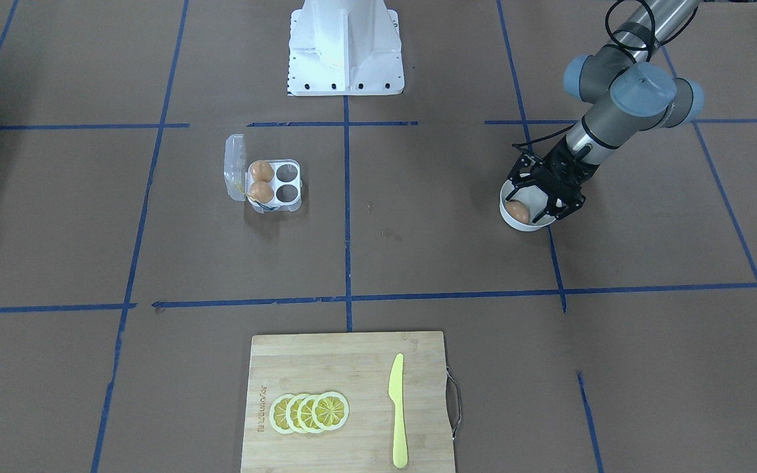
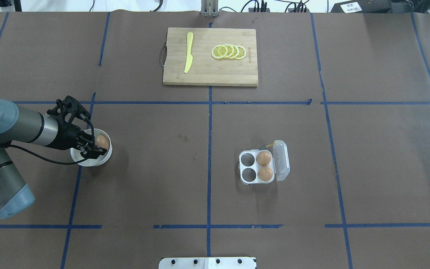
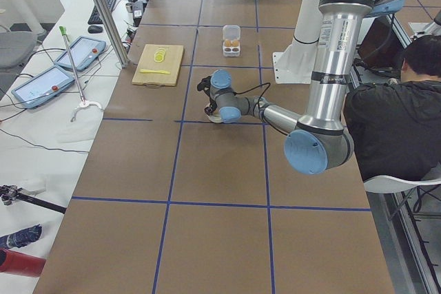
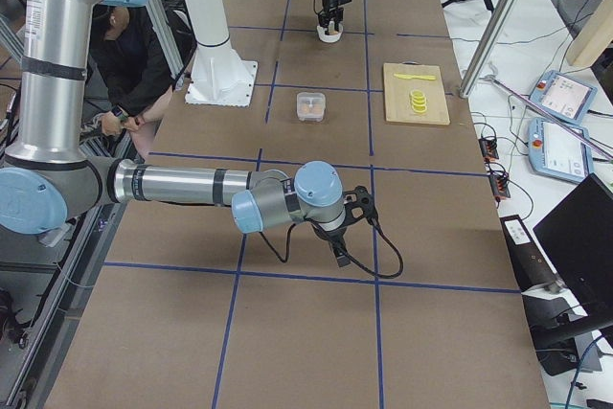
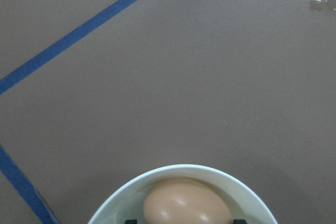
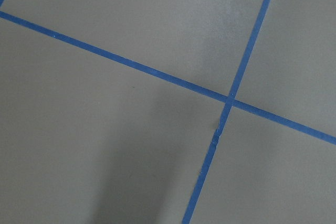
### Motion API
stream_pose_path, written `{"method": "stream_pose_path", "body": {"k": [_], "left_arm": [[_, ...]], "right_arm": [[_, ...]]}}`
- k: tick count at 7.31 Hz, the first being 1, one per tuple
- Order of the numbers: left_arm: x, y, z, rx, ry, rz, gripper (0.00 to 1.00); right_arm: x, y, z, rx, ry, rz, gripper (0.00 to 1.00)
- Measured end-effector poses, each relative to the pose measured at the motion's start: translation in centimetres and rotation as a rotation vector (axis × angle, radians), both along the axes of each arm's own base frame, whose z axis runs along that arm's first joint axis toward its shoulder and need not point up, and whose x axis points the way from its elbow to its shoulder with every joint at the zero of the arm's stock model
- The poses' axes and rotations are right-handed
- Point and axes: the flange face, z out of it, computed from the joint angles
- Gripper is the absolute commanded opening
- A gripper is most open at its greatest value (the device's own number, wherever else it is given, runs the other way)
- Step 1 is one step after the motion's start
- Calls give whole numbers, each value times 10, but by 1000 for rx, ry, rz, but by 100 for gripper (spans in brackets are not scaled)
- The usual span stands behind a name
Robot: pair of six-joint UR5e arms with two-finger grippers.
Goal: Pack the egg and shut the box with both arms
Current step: 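Lower the left gripper around the egg and close on it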
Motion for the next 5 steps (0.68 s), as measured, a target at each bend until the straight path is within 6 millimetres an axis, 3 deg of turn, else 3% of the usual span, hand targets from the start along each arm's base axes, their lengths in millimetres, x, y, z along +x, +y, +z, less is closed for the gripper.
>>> {"method": "stream_pose_path", "body": {"k": [2,4,5], "left_arm": [[4,1,-2,0,2,4,77],[9,2,-4,-12,7,2,63],[10,2,-6,-18,10,1,48]], "right_arm": [[0,1,0,-1,0,0,100],[0,1,1,-2,0,0,100],[0,1,1,-2,0,0,100]]}}
